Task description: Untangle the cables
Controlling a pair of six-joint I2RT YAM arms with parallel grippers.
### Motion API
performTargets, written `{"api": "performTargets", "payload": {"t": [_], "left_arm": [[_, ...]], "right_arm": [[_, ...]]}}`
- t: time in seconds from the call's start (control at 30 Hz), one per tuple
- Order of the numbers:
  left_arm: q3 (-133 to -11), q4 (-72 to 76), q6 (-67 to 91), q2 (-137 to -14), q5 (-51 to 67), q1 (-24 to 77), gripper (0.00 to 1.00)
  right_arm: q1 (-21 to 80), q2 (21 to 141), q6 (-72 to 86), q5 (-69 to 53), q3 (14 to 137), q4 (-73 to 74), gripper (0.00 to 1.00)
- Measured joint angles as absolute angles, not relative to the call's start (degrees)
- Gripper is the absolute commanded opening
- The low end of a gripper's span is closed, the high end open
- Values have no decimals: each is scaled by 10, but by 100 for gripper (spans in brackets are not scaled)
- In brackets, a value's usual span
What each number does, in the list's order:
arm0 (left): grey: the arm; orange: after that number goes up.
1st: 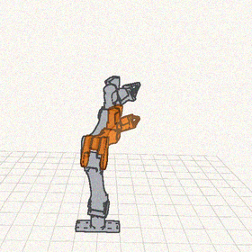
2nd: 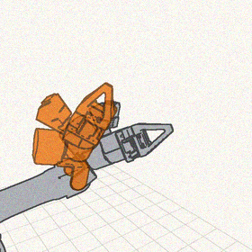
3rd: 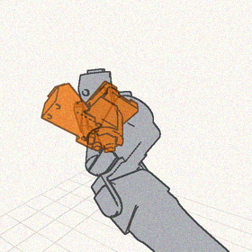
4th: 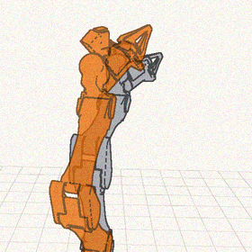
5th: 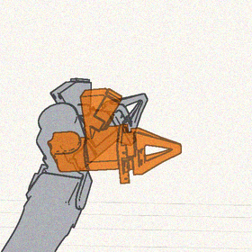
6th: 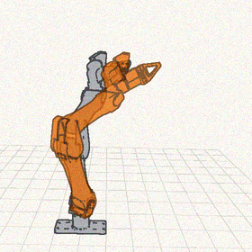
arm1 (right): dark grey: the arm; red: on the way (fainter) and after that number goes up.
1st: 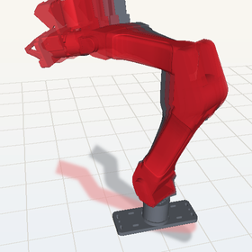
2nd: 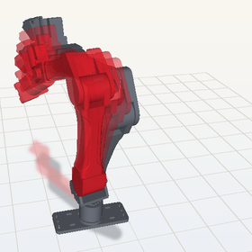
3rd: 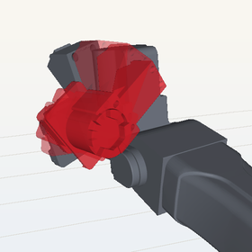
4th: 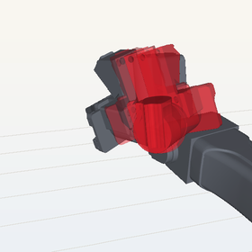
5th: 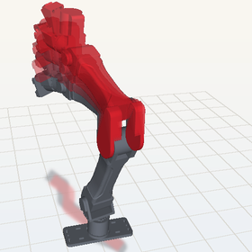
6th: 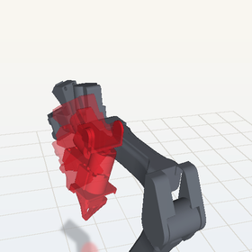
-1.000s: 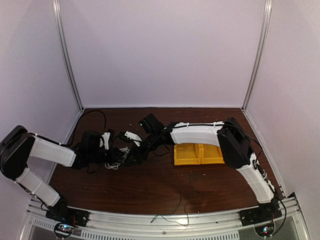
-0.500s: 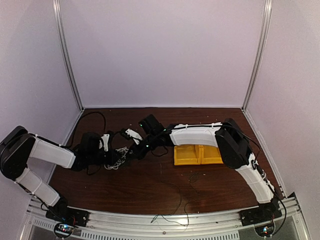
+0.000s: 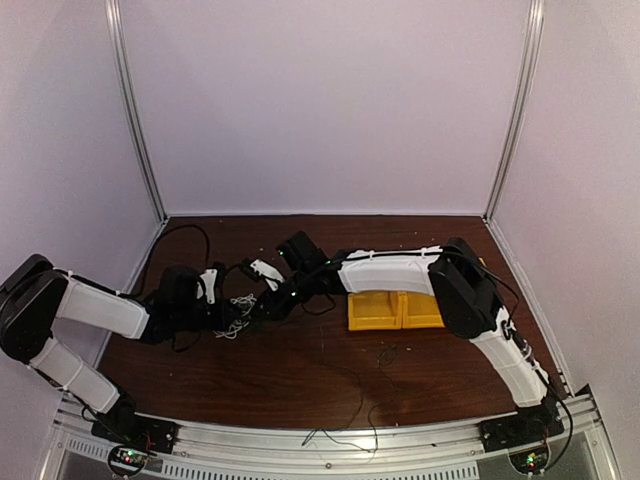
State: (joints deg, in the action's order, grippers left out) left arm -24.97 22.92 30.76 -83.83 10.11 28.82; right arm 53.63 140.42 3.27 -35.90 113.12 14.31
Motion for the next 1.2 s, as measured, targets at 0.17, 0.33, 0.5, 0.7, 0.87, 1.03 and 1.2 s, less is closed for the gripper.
{"api": "performTargets", "payload": {"t": [0.17, 0.33, 0.5, 0.7, 0.87, 1.03, 1.2], "left_arm": [[-249, 232, 310, -838, 101, 288, 0], [-247, 244, 313, -839, 101, 288, 0], [-245, 245, 312, -840, 94, 288, 0], [-245, 261, 312, -864, 82, 288, 0], [-240, 281, 312, -901, 79, 284, 0], [-227, 292, 312, -904, 73, 284, 0], [-193, 272, 312, -794, 52, 284, 20]], "right_arm": [[536, 1420, 35, -362, 1137, 145, 0], [536, 1428, 38, -367, 1135, 152, 0], [536, 1378, 28, -411, 1083, 164, 0], [536, 1247, -4, -481, 1055, 195, 0], [536, 1144, -33, -519, 1088, 205, 0], [536, 1103, -46, -541, 1111, 209, 0], [535, 1106, -47, -530, 1112, 225, 0]]}}
